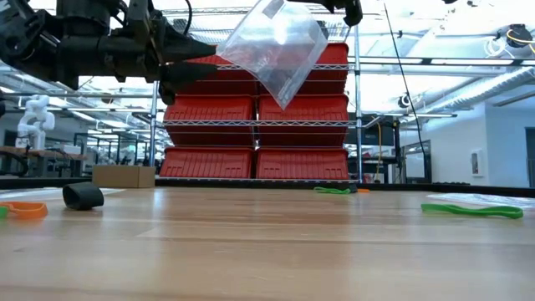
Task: Sort rubber bands
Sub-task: Open the top left transparent zip bag
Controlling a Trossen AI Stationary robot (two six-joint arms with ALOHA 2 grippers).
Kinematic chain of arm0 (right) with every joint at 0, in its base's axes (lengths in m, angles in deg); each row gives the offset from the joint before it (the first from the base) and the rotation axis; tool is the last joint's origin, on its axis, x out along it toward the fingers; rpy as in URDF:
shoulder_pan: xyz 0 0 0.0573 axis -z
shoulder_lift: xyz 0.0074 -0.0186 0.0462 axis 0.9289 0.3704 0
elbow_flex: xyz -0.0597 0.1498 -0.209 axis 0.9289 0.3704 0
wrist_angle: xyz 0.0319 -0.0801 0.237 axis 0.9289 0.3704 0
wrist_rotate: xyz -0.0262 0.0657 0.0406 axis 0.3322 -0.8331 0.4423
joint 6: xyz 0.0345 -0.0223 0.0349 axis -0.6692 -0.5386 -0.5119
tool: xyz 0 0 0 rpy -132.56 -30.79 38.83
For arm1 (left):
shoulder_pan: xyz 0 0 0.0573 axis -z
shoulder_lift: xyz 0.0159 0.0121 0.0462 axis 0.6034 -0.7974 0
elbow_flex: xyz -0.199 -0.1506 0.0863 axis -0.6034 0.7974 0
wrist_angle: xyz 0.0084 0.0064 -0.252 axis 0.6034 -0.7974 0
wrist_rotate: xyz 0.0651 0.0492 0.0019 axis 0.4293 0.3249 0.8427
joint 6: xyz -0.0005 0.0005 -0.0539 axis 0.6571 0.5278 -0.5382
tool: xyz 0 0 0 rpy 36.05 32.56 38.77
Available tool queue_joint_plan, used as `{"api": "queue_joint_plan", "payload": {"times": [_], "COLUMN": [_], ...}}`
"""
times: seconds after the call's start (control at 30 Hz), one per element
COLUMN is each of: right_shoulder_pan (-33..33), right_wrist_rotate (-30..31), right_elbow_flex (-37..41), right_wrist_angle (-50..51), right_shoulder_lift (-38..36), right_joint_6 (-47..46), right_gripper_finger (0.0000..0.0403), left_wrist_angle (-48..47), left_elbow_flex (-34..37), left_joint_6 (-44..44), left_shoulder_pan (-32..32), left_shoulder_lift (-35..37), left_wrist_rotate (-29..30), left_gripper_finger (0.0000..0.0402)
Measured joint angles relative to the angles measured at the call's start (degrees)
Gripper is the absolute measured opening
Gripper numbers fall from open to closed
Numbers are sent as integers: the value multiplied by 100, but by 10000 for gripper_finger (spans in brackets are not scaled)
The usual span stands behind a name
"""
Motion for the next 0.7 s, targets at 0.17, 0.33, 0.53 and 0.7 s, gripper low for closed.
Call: {"api": "queue_joint_plan", "payload": {"times": [0.17, 0.33, 0.53, 0.7], "right_shoulder_pan": [0, 0, 0, -1], "right_wrist_rotate": [-12, -21, -21, -21], "right_elbow_flex": [0, 0, 0, 0], "right_wrist_angle": [0, 0, -2, 0], "right_shoulder_lift": [0, 0, 0, 0], "right_joint_6": [-6, -18, -26, -26], "right_gripper_finger": [0, 0, 0, 0], "left_wrist_angle": [25, 38, 39, 112], "left_elbow_flex": [-4, -7, -7, -7], "left_joint_6": [14, 54, 296, 377], "left_shoulder_pan": [1, 1, -1, 1], "left_shoulder_lift": [0, 0, 0, 0], "left_wrist_rotate": [141, 239, 280, 485], "left_gripper_finger": [189, 151, 46, 8]}}
